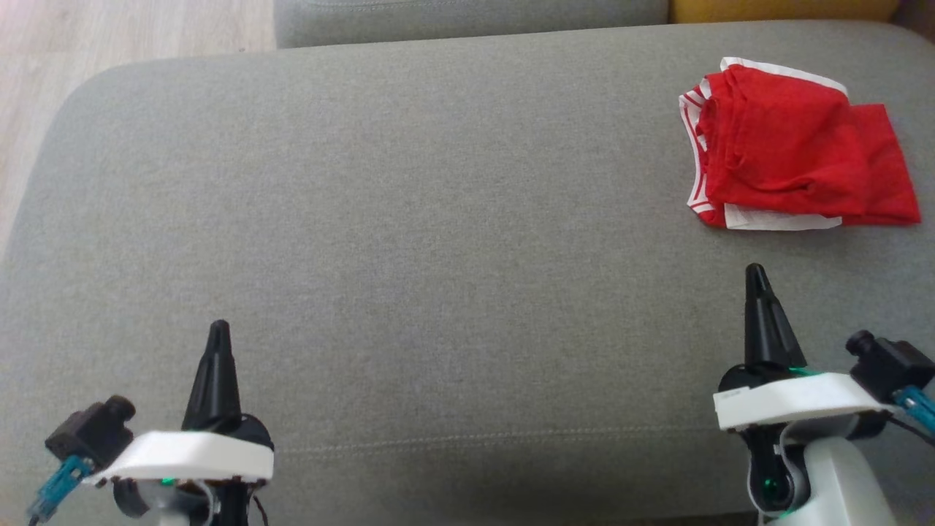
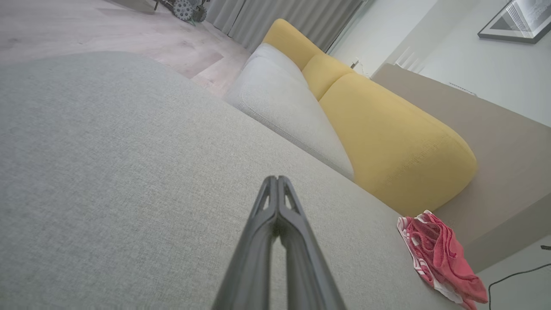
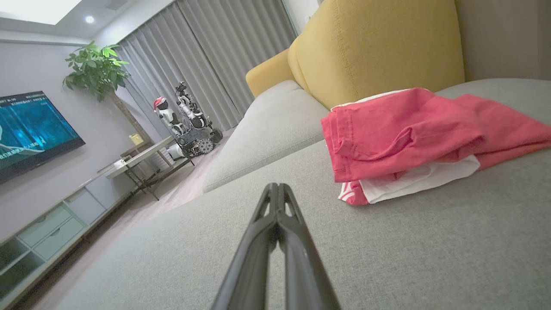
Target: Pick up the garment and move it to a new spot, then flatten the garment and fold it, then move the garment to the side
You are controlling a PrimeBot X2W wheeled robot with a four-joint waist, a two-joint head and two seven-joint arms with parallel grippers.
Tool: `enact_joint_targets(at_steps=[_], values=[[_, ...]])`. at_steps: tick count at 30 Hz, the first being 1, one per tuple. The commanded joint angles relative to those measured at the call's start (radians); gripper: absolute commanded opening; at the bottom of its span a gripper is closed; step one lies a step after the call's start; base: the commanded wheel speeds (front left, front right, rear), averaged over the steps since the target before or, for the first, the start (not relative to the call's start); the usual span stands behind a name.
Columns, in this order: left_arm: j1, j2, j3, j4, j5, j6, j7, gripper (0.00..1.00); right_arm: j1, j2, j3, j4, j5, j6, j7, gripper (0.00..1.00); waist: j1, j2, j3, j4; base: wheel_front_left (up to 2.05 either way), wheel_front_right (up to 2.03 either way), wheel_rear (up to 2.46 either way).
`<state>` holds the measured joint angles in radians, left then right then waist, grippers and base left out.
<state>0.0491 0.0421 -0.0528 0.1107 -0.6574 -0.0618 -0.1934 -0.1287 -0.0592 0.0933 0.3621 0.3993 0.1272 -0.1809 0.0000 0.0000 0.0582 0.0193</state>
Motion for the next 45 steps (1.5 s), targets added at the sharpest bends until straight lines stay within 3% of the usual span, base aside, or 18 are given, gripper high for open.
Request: enact_joint_targets(at_steps=[1, 45], values=[[-0.054, 0.016, 0.016, -0.023, -0.031, -0.01, 0.01, 0.0, -0.032, -0.012, -0.003, -0.04, 0.044, 0.001, 0.008, 0.0, 0.0, 0.0, -0.001, 0.0, 0.0, 0.0, 0.0], [-0.1, 0.028, 0.064, 0.048, -0.478, -0.037, 0.13, 0.0, -0.005, -0.017, -0.077, -0.078, 0.603, 0.002, 0.125, 0.0, 0.0, 0.0, -0.026, -0.009, 0.0, 0.0, 0.0]])
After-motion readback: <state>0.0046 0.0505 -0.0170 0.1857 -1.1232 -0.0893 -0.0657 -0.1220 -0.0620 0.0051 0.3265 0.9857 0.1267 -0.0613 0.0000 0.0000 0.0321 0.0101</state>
